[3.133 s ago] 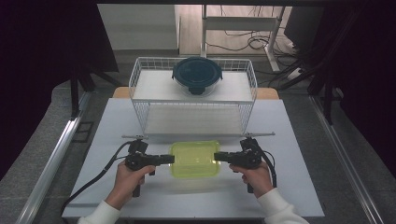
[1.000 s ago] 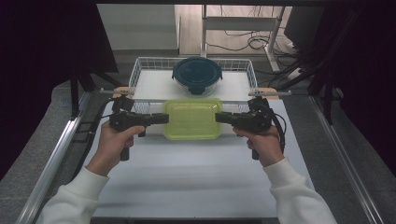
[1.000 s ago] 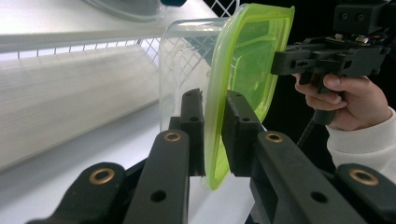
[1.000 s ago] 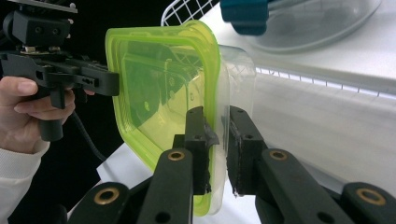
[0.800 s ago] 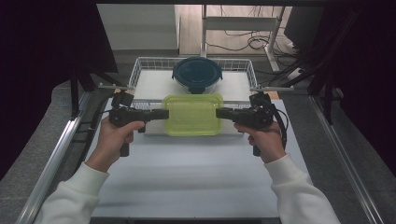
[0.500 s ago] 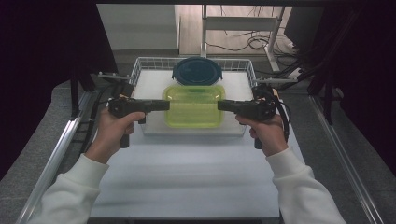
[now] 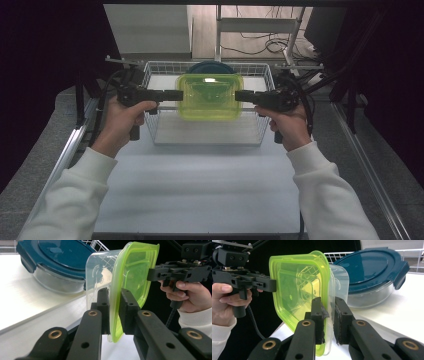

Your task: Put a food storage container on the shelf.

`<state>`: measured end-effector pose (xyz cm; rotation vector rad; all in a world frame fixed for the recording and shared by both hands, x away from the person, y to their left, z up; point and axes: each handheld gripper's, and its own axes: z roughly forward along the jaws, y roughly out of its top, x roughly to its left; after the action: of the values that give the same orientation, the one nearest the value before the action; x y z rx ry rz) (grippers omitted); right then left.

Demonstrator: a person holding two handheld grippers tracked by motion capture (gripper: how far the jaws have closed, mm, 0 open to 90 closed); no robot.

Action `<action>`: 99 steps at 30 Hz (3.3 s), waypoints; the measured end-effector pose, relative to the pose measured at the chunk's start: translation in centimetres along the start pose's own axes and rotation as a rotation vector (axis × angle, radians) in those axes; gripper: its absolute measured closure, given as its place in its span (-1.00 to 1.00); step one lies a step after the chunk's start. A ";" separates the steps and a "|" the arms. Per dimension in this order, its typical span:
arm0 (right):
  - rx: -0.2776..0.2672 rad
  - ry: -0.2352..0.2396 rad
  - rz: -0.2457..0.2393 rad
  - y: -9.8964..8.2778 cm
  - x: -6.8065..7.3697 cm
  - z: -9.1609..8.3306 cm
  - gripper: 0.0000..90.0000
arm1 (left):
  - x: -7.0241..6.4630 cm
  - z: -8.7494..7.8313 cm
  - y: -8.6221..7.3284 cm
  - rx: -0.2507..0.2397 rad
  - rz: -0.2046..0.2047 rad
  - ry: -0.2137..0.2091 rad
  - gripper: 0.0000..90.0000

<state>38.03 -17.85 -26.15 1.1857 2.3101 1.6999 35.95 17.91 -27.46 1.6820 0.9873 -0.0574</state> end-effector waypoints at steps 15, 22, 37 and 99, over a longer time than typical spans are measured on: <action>0.000 0.003 0.011 3.3 -1.0 0.9 0.76 | 1.5 0.1 3.4 0.000 -0.027 -0.016 0.79; 0.010 0.010 0.029 4.7 -1.6 1.5 0.77 | 2.1 0.2 4.7 0.001 -0.038 -0.017 0.79; 0.049 -0.024 0.096 7.1 -4.0 2.7 0.77 | 4.6 2.4 7.2 0.028 -0.094 -0.017 0.80; -0.043 -0.019 0.102 6.6 -7.2 3.6 -0.42 | 8.0 2.3 6.4 -0.095 -0.140 0.052 -0.47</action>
<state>48.34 -18.48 -24.93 1.3265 2.2269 1.7528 46.18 20.43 -27.34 1.5329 1.1286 -0.0586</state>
